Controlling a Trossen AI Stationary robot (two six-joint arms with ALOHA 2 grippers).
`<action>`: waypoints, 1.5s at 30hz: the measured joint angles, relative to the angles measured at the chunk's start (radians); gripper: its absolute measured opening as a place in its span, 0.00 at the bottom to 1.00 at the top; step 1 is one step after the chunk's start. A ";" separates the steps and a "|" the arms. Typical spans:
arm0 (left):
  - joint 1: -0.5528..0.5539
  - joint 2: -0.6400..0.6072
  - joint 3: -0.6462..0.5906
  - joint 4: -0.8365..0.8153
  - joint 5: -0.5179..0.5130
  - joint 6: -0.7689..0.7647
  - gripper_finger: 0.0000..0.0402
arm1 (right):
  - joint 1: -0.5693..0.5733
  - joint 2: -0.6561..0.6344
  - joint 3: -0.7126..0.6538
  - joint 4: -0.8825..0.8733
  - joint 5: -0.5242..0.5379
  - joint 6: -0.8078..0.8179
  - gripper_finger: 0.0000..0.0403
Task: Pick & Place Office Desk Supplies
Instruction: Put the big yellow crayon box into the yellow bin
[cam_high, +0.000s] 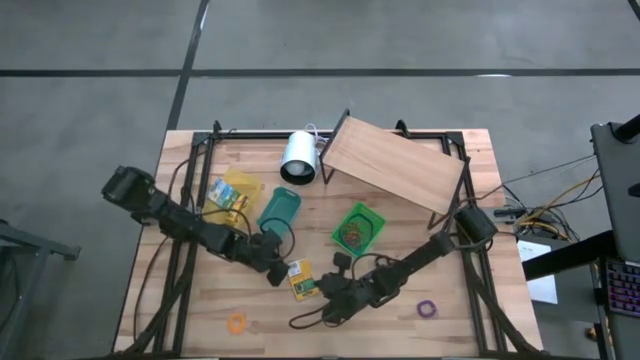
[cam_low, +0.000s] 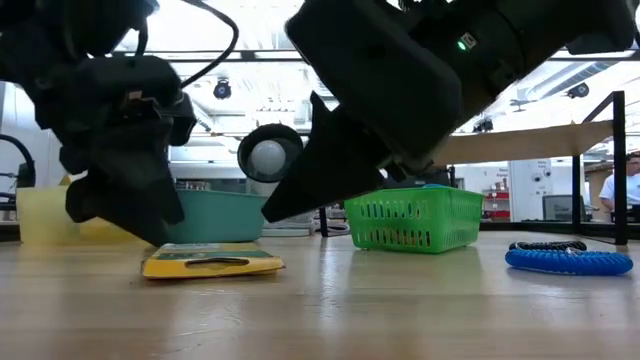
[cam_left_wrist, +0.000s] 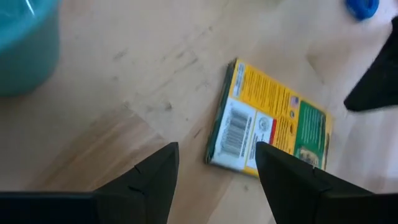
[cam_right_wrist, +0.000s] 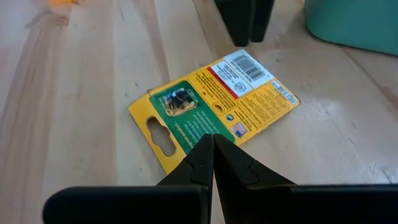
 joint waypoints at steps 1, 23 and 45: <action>0.000 0.004 0.000 0.001 0.003 0.000 0.54 | 0.000 0.000 -0.003 0.001 0.000 0.001 0.02; 0.020 0.007 0.000 0.013 -0.003 0.000 0.54 | -0.026 0.035 0.014 0.039 -0.098 -0.030 0.02; 0.020 0.007 0.000 0.025 -0.003 0.000 0.54 | -0.052 0.032 0.010 0.009 -0.141 0.022 0.02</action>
